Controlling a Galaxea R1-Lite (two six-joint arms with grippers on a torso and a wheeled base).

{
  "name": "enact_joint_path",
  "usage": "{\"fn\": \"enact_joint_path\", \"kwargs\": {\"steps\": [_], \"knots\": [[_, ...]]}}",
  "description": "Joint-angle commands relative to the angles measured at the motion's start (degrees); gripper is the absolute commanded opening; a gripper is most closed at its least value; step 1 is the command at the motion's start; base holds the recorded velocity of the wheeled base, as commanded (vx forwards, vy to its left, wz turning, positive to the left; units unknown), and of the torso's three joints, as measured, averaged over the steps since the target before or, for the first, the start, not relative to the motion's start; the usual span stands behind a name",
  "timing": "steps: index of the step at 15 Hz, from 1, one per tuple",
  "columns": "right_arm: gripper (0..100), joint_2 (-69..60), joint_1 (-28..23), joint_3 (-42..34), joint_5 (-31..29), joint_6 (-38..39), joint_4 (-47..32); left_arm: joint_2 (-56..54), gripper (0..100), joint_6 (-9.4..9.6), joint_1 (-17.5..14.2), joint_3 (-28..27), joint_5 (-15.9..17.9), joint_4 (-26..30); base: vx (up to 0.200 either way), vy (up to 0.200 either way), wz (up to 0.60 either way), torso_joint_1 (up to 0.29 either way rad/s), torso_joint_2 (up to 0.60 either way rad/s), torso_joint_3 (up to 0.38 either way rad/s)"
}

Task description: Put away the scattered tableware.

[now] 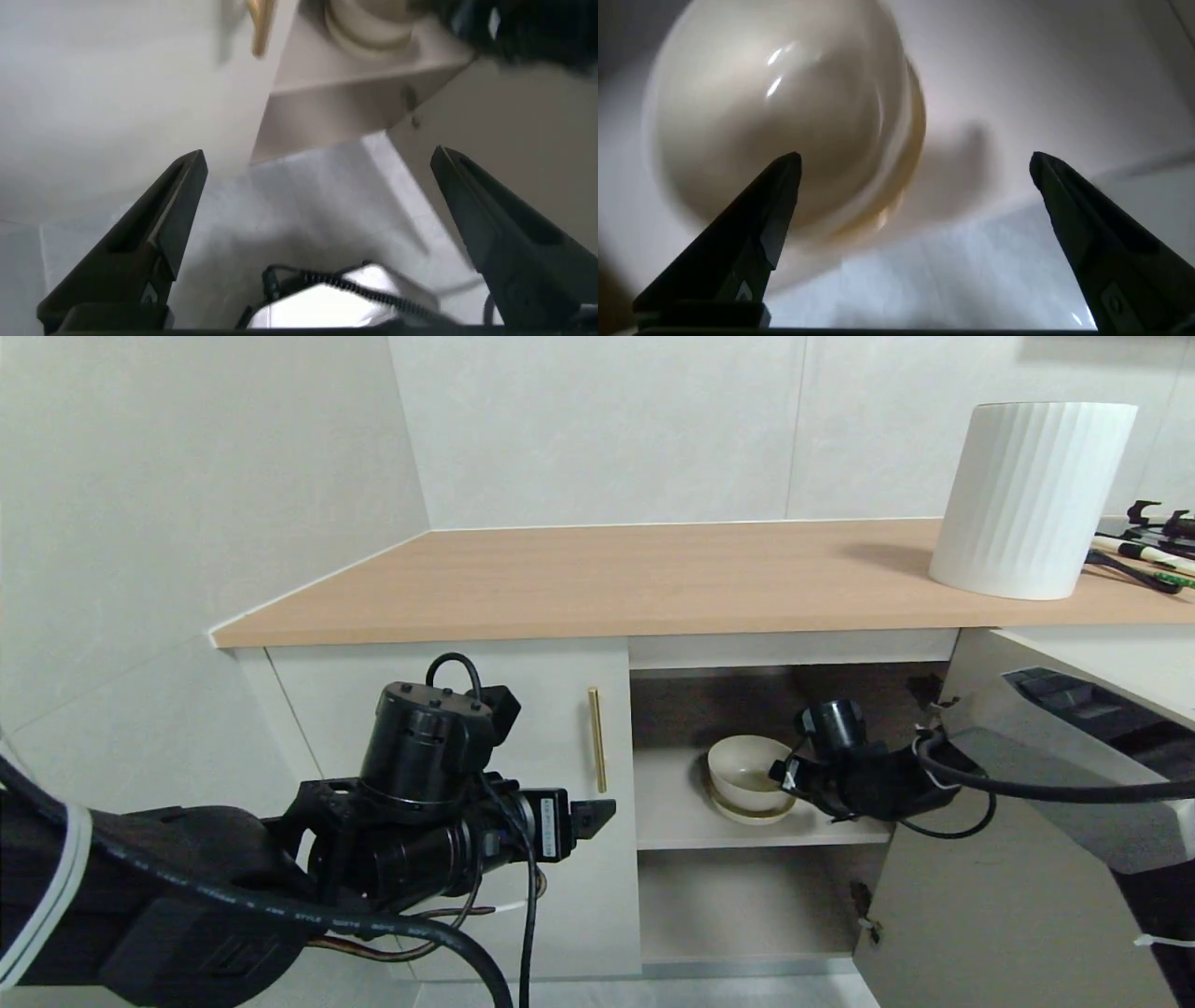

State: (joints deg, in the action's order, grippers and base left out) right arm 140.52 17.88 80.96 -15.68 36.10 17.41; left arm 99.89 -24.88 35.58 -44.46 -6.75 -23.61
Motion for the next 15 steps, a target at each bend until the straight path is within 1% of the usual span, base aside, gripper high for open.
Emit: {"fn": "enact_joint_path", "kwargs": {"steps": [1, 2, 3, 4, 5, 6, 7, 9, 11, 12, 13, 14, 15], "knots": [[100, -12.29, 3.12, -10.56, 2.05, -0.06, -0.53, -4.53, 100, -0.17, -1.39, 0.51, -0.01, -0.21, 0.000, 0.000, 0.00, 0.000, 0.00, 0.000], [100, -17.74, 4.62, -15.83, 4.43, -0.41, -0.62, -7.60, 100, -0.17, -2.01, 1.30, 0.07, -0.12, 0.000, 0.000, 0.00, 0.000, 0.00, 0.000], [100, -19.50, 4.88, -17.41, 5.04, -0.50, -0.53, -8.75, 100, -0.17, -2.19, 1.92, 0.16, -0.12, 0.000, 0.000, 0.00, 0.000, 0.00, 0.000], [100, -29.08, 6.46, -24.71, 7.06, -3.66, -0.80, -14.72, 100, 0.36, -3.50, 4.12, 0.69, 0.85, 0.000, 0.000, 0.00, 0.000, 0.00, 0.000], [100, -32.77, 6.99, -27.34, 7.68, -5.33, -1.41, -17.27, 100, 0.45, -3.50, 4.47, 0.86, 2.52, 0.000, 0.000, 0.00, 0.000, 0.00, 0.000], [100, -39.45, 9.10, -31.56, 9.35, -6.74, -4.22, -22.28, 100, 0.54, -3.50, 4.47, 1.48, 8.41, 0.000, 0.000, 0.00, 0.000, 0.00, 0.000], [100, -43.14, 10.33, -34.29, 10.32, -6.92, -6.25, -24.66, 100, 0.45, -3.50, 4.38, 2.36, 11.84, 0.000, 0.000, 0.00, 0.000, 0.00, 0.000], [100, -49.99, 11.30, -38.68, 10.93, -8.59, -8.27, -28.35, 100, 0.45, -3.86, 4.47, 2.45, 15.44, 0.000, 0.000, 0.00, 0.000, 0.00, 0.000], [100, -55.71, 12.09, -41.49, 11.02, -9.82, -8.62, -31.51, 100, 0.54, -5.53, 3.94, 2.62, 18.08, 0.000, 0.000, 0.00, 0.000, 0.00, 0.000], [100, -59.13, 14.37, -42.90, 10.93, -10.87, -10.99, -31.86, 100, 0.54, -6.40, 3.77, 2.89, 19.04, 0.000, 0.000, 0.00, 0.000, 0.00, 0.000], [100, -61.16, 16.48, -43.08, 10.76, -11.14, -13.37, -30.90, 100, 0.54, -7.02, 3.68, 2.97, 19.13, 0.000, 0.000, 0.00, 0.000, 0.00, 0.000], [100, -61.77, 17.62, -43.08, 10.40, -11.14, -13.89, -30.19, 100, 0.45, -7.20, 3.59, 2.97, 19.04, 0.000, 0.000, 0.00, 0.000, 0.00, 0.000], [100, -61.77, 17.71, -43.08, 10.40, -11.14, -13.89, -30.10, 100, 0.45, -7.20, 3.59, 2.97, 19.13, 0.000, 0.000, 0.00, 0.000, 0.00, 0.000]]}}
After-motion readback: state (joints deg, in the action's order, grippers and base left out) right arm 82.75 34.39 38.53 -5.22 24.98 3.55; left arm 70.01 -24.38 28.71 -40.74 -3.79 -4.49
